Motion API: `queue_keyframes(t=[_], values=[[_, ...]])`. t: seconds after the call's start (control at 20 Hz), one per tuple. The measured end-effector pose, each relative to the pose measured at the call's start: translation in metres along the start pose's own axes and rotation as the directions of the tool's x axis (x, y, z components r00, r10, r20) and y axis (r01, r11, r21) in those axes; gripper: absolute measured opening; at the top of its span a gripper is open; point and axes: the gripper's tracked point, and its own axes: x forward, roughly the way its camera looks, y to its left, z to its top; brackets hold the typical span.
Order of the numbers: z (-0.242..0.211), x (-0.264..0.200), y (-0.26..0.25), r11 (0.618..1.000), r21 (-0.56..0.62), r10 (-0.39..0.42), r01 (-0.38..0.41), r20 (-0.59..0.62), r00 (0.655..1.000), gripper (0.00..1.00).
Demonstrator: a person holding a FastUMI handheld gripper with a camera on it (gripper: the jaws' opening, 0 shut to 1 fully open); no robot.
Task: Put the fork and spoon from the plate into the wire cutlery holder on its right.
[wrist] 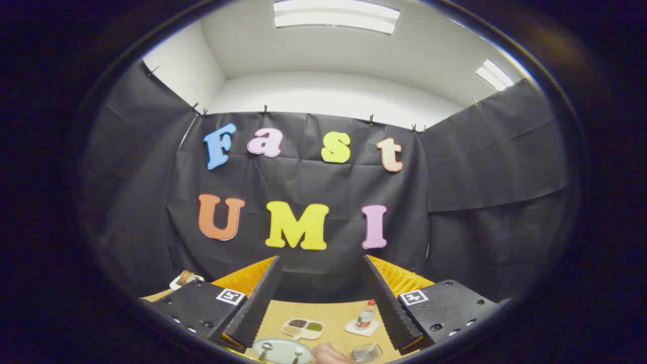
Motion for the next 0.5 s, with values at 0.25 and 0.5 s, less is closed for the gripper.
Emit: queue_keyframes(t=[0.25, 0.5], values=[[-0.022, 0.012, 0.002, 1.000, 0.021, 0.019, -0.017, -0.084, 0.996, 0.95], [-0.035, 0.025, -0.011, 0.999, 0.029, 0.017, -0.014, -0.135, 0.991, 0.95]])
